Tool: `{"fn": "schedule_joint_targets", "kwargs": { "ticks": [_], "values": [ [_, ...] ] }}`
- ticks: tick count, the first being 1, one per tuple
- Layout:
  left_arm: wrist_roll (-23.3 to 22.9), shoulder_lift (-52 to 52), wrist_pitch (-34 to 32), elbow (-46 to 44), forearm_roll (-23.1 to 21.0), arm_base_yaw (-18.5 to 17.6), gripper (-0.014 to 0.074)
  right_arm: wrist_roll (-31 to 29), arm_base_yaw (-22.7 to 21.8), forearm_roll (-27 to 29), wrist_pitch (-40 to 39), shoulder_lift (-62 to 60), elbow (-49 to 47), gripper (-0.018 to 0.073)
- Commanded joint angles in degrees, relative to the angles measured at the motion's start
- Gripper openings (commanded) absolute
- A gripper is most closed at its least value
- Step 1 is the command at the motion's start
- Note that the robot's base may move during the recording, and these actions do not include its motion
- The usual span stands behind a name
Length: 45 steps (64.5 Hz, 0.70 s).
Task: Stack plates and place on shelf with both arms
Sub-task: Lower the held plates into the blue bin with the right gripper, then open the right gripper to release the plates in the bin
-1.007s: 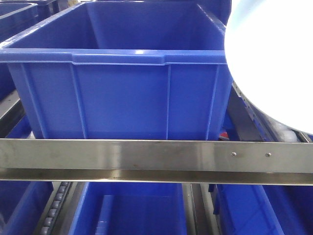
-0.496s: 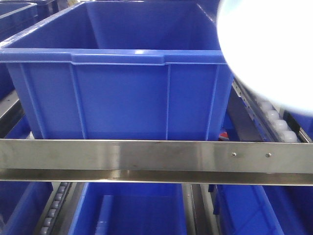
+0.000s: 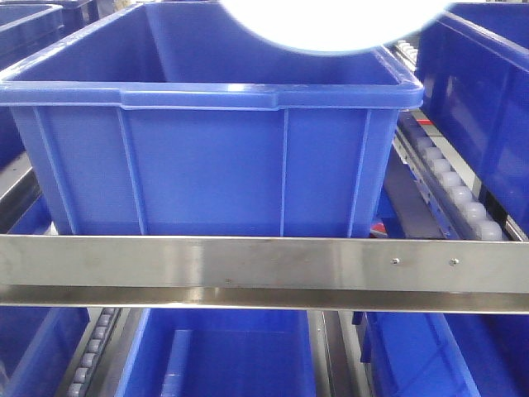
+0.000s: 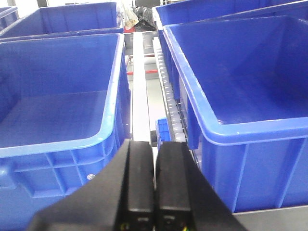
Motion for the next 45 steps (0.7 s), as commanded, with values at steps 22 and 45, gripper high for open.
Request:
{"fn": "schedule_joint_targets", "kwargs": {
  "ticks": [22, 45],
  "values": [
    [-0.5, 0.4, -5.2, -2.0, -0.5, 0.1, 0.0082, 0.3, 3.3, -0.2, -8.4, 20.6, -21.6, 0.0132],
    [-0.5, 0.4, -5.2, -2.0, -0.5, 0.1, 0.0082, 0.3, 3.7, -0.1, -5.6, 25.1, -24.9, 0.0418]
  ]
}}
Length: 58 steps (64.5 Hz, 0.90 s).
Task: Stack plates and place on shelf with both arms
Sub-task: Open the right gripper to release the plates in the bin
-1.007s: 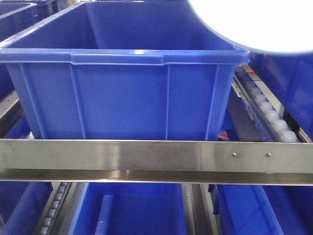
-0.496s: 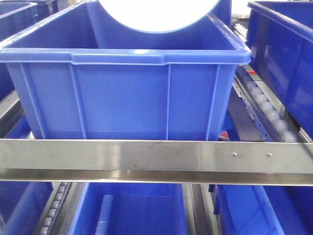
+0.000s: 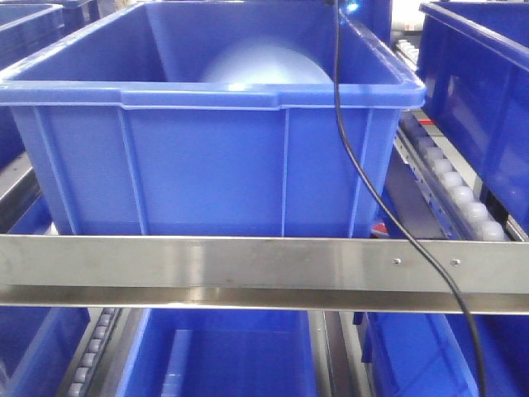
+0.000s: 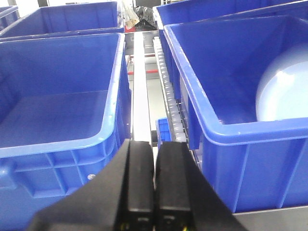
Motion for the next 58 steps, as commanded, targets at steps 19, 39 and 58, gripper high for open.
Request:
{"fn": "schedule_joint_targets", "kwargs": {
  "ticks": [19, 39, 58],
  "values": [
    [-0.5, 0.4, -5.2, -2.0, -0.5, 0.1, 0.0082, 0.2, 0.0, -0.1, -4.3, -6.3, -1.5, 0.0299],
    [-0.5, 0.4, -5.2, -2.0, -0.5, 0.1, 0.0082, -3.0, -4.7, -0.2, -5.7, -19.4, 14.0, 0.0057],
    [-0.5, 0.4, -5.2, -2.0, -0.5, 0.1, 0.0082, -3.0, -13.9, -0.2, -7.7, -39.6, 31.5, 0.0057]
  ]
}}
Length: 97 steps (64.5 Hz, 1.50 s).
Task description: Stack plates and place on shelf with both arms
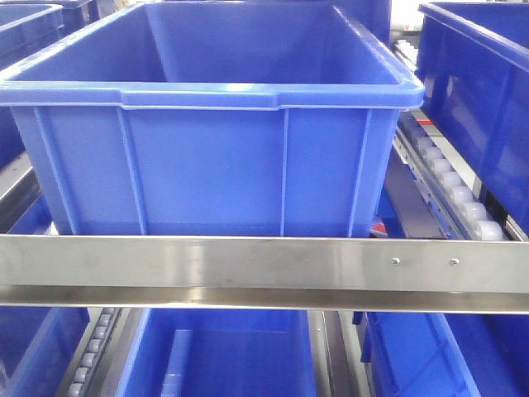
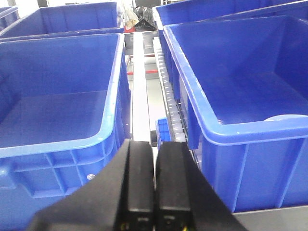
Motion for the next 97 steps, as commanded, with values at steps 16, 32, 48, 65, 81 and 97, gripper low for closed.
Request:
{"fn": "schedule_joint_targets", "kwargs": {
  "ticks": [16, 32, 48, 65, 81, 97],
  "values": [
    [-0.5, 0.4, -5.2, -2.0, -0.5, 0.1, 0.0082, -0.5, -9.5, -0.2, 4.3, -21.0, 9.0, 0.0057],
    [-0.5, 0.4, -5.2, -2.0, -0.5, 0.1, 0.0082, -0.5, -12.9, -0.2, 18.0, -37.4, 13.9, 0.0057],
    [-0.5, 0.4, -5.2, -2.0, -0.5, 0.1, 0.0082, -0.5, -13.5, -0.2, 32.0, -53.3, 14.6, 0.0057],
    [-0.5, 0.4, -5.2, -2.0, -0.5, 0.1, 0.0082, -0.4, -13.5, -0.2, 36.6, -56.9, 14.6, 0.0057],
    [-0.5, 0.4, -5.2, -2.0, -0.5, 0.1, 0.0082, -0.4, -13.5, -0.2, 36.9, -56.9, 14.6, 0.0057],
    [-0.5, 0.4, -5.2, -2.0, -0.5, 0.1, 0.0082, -0.4, -13.9, -0.2, 36.1, -57.9, 16.0, 0.0057]
  ]
}}
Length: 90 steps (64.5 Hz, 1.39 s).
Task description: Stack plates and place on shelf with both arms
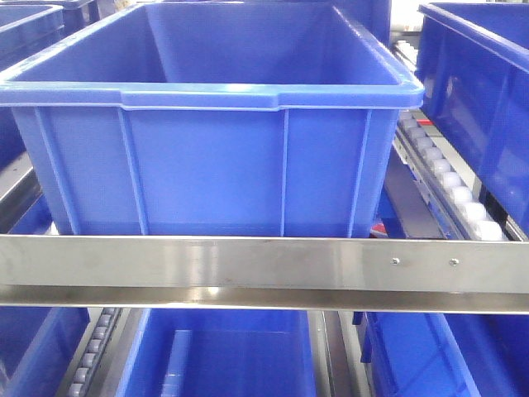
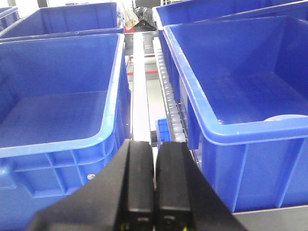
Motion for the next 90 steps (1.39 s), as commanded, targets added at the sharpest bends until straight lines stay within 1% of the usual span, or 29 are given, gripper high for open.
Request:
{"fn": "schedule_joint_targets", "kwargs": {
  "ticks": [1, 15, 21, 24, 34, 38, 40, 45, 48, 53, 58, 62, 70, 77, 90],
  "values": [
    [-0.5, 0.4, -5.2, -2.0, -0.5, 0.1, 0.0082, -0.3, -0.8, -0.2, -5.6, -0.5, -0.1, 0.0057],
    [-0.5, 0.4, -5.2, -2.0, -0.5, 0.1, 0.0082, -0.2, -4.9, 0.5, -10.5, -8.8, 11.1, 0.0057],
    [-0.5, 0.4, -5.2, -2.0, -0.5, 0.1, 0.0082, 0.6, -4.8, 6.1, -10.9, -8.6, 14.4, 0.0057],
    [-0.5, 0.4, -5.2, -2.0, -0.5, 0.1, 0.0082, 0.6, -4.8, 8.0, -10.9, -8.6, 15.7, 0.0057],
    [-0.5, 0.4, -5.2, -2.0, -0.5, 0.1, 0.0082, 0.5, -4.6, 8.3, -12.5, -8.7, 21.4, 0.0057],
    [-0.5, 0.4, -5.2, -2.0, -0.5, 0.1, 0.0082, 0.3, -3.7, 8.3, -13.8, -8.7, 23.4, 0.0057],
    [-0.5, 0.4, -5.2, -2.0, -0.5, 0.1, 0.0082, -0.8, -3.3, 7.5, -12.3, -8.7, 23.1, 0.0057],
    [-0.5, 0.4, -5.2, -2.0, -0.5, 0.1, 0.0082, -3.5, -1.5, 4.9, -12.4, -8.7, 23.1, 0.0057],
    [-0.5, 0.4, -5.2, -2.0, -0.5, 0.1, 0.0082, -3.7, -0.7, 4.2, -12.5, -8.7, 23.1, 0.0057],
    [-0.5, 0.4, -5.2, -2.0, -0.5, 0.1, 0.0082, -3.7, -0.9, 4.2, -13.8, -8.7, 23.1, 0.0057],
    [-0.5, 0.4, -5.2, -2.0, -0.5, 0.1, 0.0082, -3.7, -1.5, 4.2, -17.7, -8.7, 23.1, 0.0057],
    [-0.5, 0.4, -5.2, -2.0, -0.5, 0.1, 0.0082, -3.7, -2.2, 4.2, -19.3, -8.7, 23.1, 0.0057],
    [-0.5, 0.4, -5.2, -2.0, -0.5, 0.1, 0.0082, -3.4, -2.7, 4.4, -18.3, -8.7, 23.1, 0.0057],
    [-0.5, 0.4, -5.2, -2.0, -0.5, 0.1, 0.0082, -2.1, -2.7, 6.2, -16.8, -8.7, 23.1, 0.0057],
    [-0.5, 0.4, -5.2, -2.0, -0.5, 0.1, 0.0082, -2.1, -2.7, 6.2, -17.3, -8.7, 23.1, 0.0057]
  ]
}}
